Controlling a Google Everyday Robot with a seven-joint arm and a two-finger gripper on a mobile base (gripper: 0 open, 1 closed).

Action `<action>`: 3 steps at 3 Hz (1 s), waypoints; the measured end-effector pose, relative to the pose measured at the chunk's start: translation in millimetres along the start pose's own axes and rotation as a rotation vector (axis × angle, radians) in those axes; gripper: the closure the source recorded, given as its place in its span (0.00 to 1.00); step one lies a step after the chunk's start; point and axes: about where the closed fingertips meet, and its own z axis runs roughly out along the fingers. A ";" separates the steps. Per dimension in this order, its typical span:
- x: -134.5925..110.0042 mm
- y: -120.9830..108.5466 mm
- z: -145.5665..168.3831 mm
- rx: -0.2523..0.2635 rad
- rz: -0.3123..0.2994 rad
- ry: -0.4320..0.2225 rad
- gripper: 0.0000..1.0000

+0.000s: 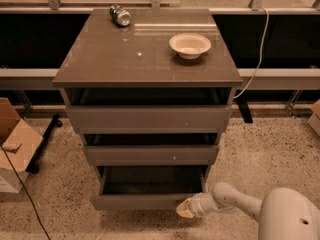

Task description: Close bottom drawer

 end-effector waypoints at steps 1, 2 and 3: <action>-13.9 -25.4 3.4 0.028 -0.039 -0.017 0.91; -25.1 -45.2 5.0 0.054 -0.065 -0.033 0.72; -25.2 -45.1 5.1 0.054 -0.065 -0.033 0.48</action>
Offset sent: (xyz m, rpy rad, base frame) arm 0.1157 0.0054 0.0148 0.0082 -0.1974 -0.0017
